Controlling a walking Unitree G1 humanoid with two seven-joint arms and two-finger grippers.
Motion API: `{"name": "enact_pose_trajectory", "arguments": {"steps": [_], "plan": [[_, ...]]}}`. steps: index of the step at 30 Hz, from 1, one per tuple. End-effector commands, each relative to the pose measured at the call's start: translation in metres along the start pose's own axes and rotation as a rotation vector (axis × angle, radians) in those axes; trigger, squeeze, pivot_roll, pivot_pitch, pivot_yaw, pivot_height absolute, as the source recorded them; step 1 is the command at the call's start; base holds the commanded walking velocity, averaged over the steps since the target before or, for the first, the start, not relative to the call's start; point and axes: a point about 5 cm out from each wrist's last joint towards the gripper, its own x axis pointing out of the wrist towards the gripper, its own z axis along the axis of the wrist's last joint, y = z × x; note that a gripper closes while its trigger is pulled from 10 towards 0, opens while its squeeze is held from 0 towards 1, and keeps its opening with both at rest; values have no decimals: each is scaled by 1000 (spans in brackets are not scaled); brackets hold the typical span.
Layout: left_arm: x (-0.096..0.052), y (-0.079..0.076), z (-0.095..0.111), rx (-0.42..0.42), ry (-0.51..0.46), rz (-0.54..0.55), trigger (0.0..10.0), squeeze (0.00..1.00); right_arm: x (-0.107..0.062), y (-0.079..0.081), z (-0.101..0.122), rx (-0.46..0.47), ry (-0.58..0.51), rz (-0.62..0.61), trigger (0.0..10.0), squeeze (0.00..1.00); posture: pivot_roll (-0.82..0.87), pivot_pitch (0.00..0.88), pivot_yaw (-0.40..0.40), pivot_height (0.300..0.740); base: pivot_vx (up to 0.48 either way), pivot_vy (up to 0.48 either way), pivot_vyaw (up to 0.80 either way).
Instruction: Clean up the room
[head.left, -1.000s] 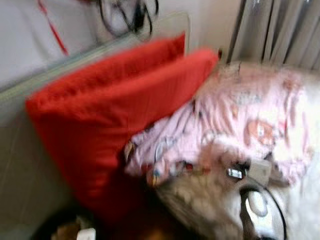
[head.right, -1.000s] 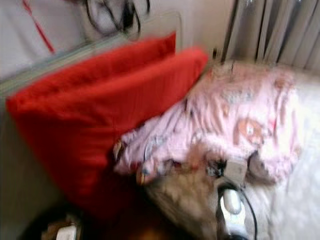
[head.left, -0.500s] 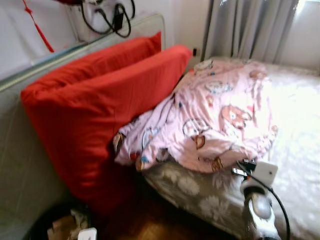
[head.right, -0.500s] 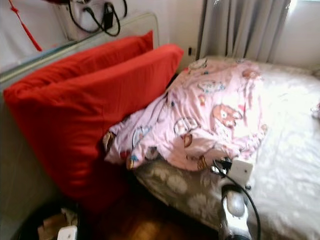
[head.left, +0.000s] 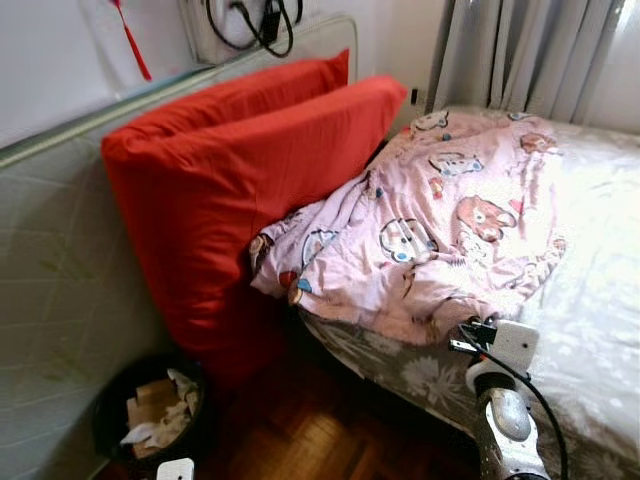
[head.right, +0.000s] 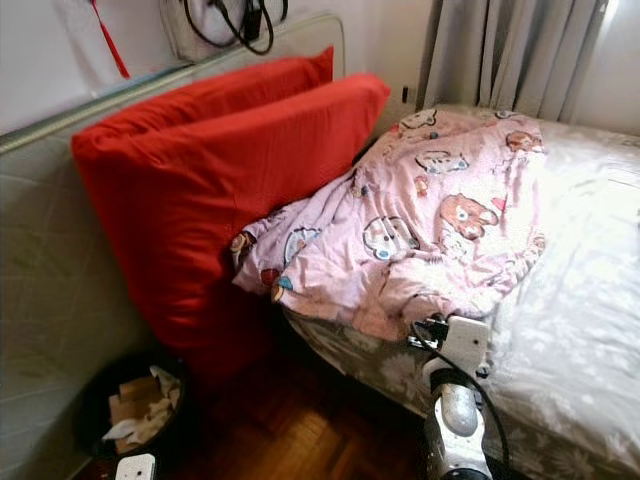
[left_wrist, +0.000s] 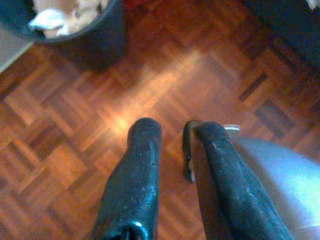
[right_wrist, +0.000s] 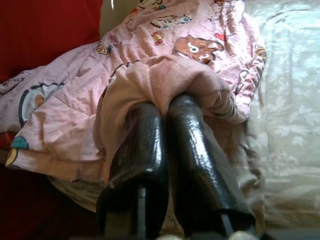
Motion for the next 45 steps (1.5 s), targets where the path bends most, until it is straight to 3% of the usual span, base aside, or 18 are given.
{"name": "enact_pose_trajectory", "arguments": {"steps": [1, 12, 19, 30, 33, 45], "plan": [[0, 1, -1, 13, 11, -3, 10000, 0, 2, 1, 8, -22, -45, 19, 10000, 0, 55, 0, 66, 740, 0, 0, 0], [-1, 0, -2, 33, 15, -15, 10000, 0, 0, -1, 11, -40, -76, 6, 10000, 0, 58, 0, 63, 740, 0, 0, 0], [-1, -1, -2, 42, 13, -21, 10000, 0, -7, -6, -5, -83, 20, -6, 10000, 0, 58, 0, 62, 740, 0, 0, 0], [-1, -5, -6, 67, 36, -40, 10000, 0, -22, -21, -42, -176, 285, -49, 10000, 0, 58, 0, 60, 740, 0, 0, 0], [-1, -7, -7, 71, 42, -44, 10000, 0, -33, -23, -62, -233, 433, -36, 10000, 0, 58, 0, 60, 740, 0, 0, 0], [0, -10, -8, 79, 49, -51, 10000, 0, -59, -29, -93, -296, 651, -7, 10000, 0, 60, 0, 61, 740, 0, 0, 0]]}}
